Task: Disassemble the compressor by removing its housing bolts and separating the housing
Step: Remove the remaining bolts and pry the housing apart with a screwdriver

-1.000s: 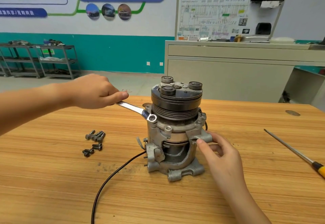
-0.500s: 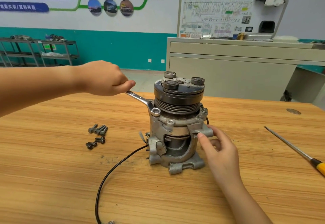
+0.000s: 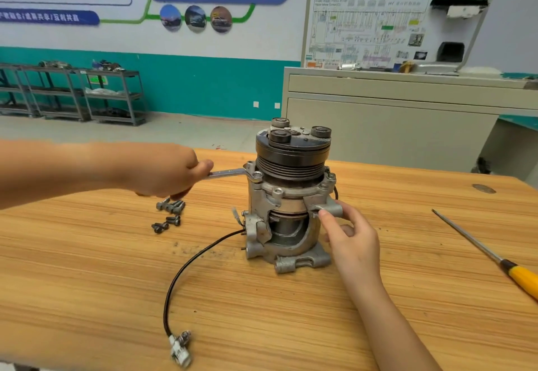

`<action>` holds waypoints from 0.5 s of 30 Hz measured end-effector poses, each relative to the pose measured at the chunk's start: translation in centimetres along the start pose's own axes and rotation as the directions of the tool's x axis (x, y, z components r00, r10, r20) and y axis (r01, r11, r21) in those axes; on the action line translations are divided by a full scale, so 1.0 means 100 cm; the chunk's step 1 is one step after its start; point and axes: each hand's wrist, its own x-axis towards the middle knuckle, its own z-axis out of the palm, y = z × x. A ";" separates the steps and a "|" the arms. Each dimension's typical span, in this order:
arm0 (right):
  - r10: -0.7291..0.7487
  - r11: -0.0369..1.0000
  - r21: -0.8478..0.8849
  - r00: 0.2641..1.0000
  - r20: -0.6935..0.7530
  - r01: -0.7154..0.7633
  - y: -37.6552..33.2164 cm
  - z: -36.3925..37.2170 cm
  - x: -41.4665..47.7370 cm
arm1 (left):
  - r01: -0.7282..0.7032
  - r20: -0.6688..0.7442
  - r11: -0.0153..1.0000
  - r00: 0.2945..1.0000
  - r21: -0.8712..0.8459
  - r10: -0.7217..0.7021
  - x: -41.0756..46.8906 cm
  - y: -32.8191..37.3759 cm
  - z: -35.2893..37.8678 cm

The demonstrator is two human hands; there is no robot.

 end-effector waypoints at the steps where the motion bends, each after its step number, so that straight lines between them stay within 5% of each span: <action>1: 0.009 1.000 -0.001 1.000 0.003 -0.009 0.000 0.000 0.001 | 0.031 0.056 0.997 0.998 -0.066 -0.027 -0.006 0.004 0.000; 4: 0.025 1.000 0.000 1.000 0.016 -0.025 0.001 0.000 0.002 | 0.147 0.221 0.923 0.973 -0.354 -0.071 -0.023 0.018 0.005; 8: 0.044 0.999 0.013 0.999 0.029 -0.044 -0.001 0.000 0.002 | 0.250 0.360 0.621 0.931 -0.743 0.056 -0.042 0.044 0.019; 15: 0.025 0.999 0.019 1.000 0.018 -0.026 0.002 -0.001 0.005 | 0.210 0.299 0.240 0.845 -0.948 0.443 -0.061 0.117 0.074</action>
